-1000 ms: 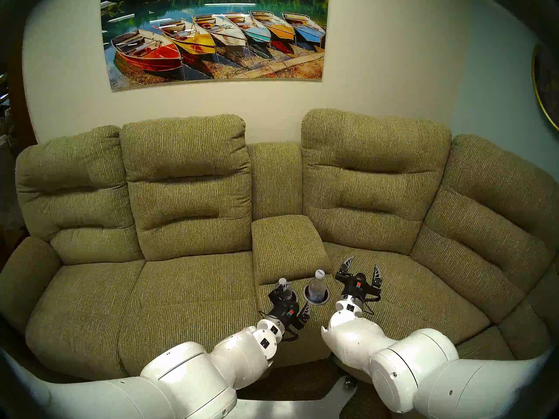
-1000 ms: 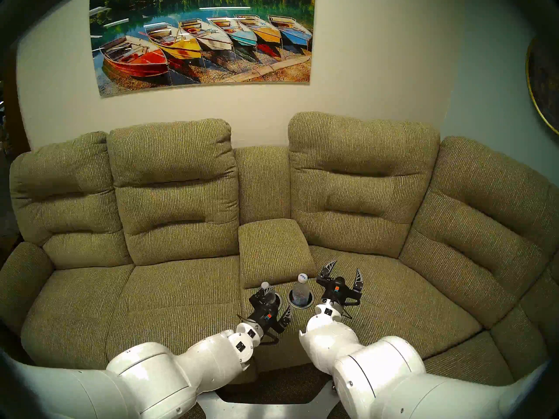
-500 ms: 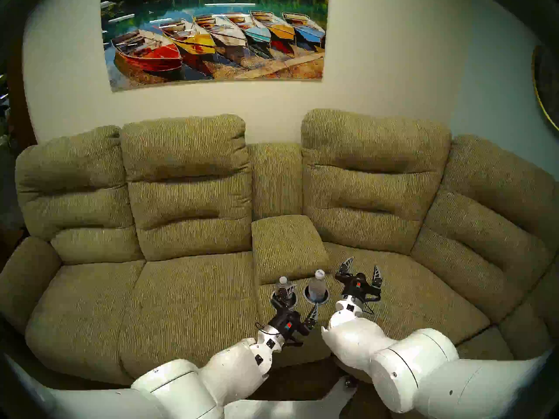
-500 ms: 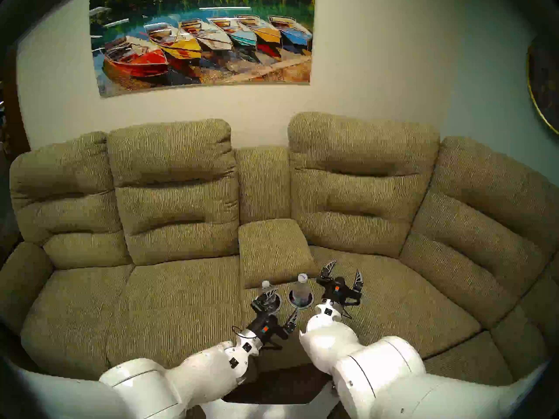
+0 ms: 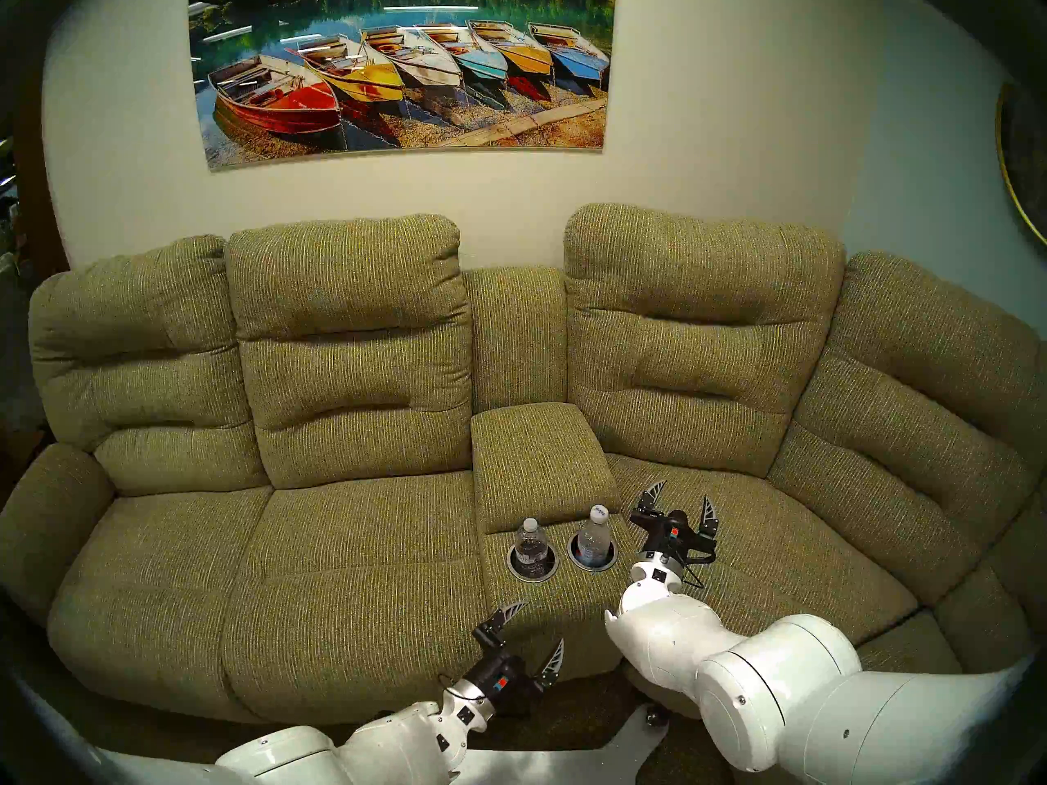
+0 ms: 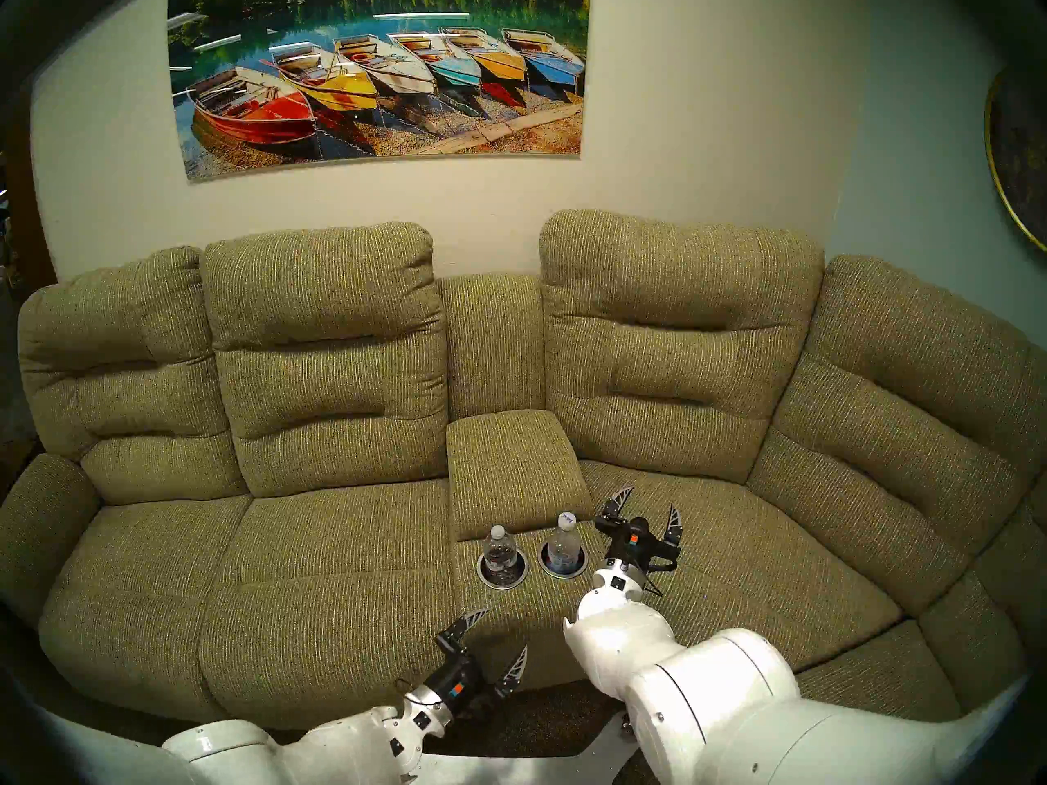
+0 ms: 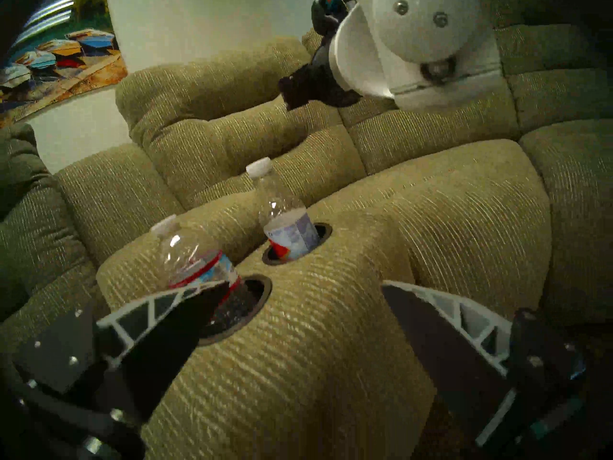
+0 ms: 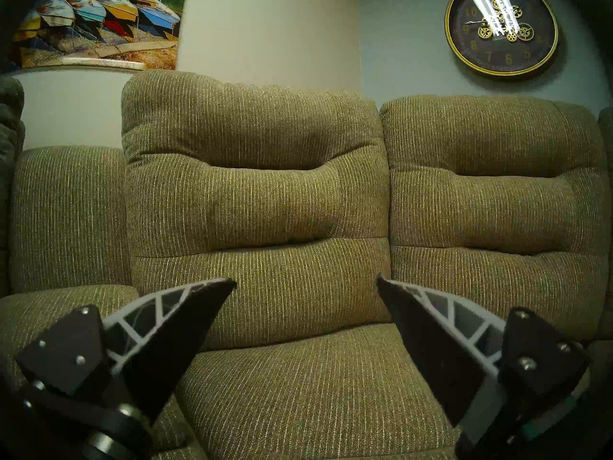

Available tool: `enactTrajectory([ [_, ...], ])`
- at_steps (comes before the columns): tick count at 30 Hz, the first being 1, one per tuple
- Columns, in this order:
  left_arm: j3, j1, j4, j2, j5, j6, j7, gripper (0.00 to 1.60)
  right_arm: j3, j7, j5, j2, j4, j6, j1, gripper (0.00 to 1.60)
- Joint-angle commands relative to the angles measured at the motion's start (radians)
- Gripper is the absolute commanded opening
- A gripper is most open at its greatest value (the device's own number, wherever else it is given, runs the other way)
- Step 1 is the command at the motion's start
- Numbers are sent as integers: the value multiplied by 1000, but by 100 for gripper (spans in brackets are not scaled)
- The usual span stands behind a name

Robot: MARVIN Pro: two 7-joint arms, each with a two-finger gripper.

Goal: Put bottles into cup holders

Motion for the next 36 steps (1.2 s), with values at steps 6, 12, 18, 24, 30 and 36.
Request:
enactTrajectory([
  [6,7,77,-78,67,8,-14,32,160,-8,43,-22,112,-2,-5,23,160],
  [12,14,104,-134,99,17,-14,49,160,-4,59,-26,133,2,-5,9,160],
  [18,23,124,-205,135,31,-14,65,160,4,71,-23,139,5,-5,1,160],
  [24,31,150,-282,178,42,-14,80,160,8,86,-22,132,5,-5,-4,160],
  [30,40,182,-379,227,51,-14,96,160,16,101,-17,133,4,-5,-6,160],
  [36,48,210,-458,273,62,-14,113,160,25,118,-7,134,2,-5,-8,160],
])
